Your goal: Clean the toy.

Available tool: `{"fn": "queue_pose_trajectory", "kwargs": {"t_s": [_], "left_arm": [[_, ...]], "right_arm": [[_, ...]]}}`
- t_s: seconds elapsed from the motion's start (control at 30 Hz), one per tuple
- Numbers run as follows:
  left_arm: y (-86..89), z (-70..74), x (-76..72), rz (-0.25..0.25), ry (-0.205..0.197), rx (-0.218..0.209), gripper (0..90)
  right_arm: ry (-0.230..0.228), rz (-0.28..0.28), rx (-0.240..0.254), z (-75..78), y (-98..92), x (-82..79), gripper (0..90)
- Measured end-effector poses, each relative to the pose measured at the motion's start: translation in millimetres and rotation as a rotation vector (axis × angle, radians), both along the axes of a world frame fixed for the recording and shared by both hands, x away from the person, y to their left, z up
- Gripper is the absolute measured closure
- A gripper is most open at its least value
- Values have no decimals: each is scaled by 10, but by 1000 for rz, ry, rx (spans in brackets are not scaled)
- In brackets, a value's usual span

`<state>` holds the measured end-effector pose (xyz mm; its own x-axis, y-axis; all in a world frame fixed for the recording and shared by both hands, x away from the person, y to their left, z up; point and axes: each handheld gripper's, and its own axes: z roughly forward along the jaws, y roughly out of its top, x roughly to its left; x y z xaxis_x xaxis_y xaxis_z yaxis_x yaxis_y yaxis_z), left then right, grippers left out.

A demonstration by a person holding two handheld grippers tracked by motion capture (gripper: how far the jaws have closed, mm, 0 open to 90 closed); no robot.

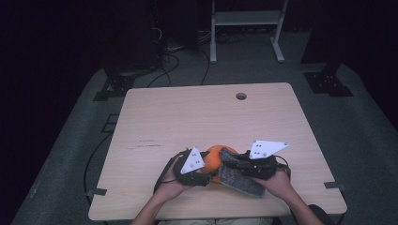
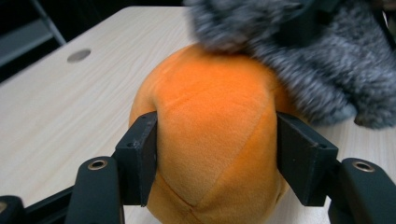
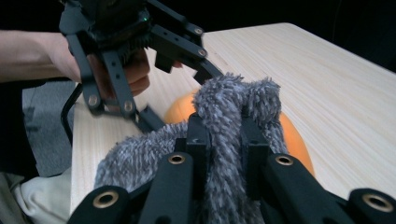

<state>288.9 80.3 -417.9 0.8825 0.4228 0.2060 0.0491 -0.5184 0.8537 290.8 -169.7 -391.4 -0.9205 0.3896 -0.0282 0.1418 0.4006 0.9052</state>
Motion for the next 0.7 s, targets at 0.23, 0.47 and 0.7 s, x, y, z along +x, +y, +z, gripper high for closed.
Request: {"fn": "queue_pose_trajectory", "kwargs": {"t_s": [0.23,0.47,0.7], "left_arm": [[126,-57,244,73,287,-154,165],[13,-23,35,16,55,-35,400],[31,-7,111,28,157,-143,316]], "right_arm": [[8,-74,-9,-37,-182,68,777],[-31,-22,-17,51,-19,-39,777],[-33,-68,-24,55,-150,2,777]]}}
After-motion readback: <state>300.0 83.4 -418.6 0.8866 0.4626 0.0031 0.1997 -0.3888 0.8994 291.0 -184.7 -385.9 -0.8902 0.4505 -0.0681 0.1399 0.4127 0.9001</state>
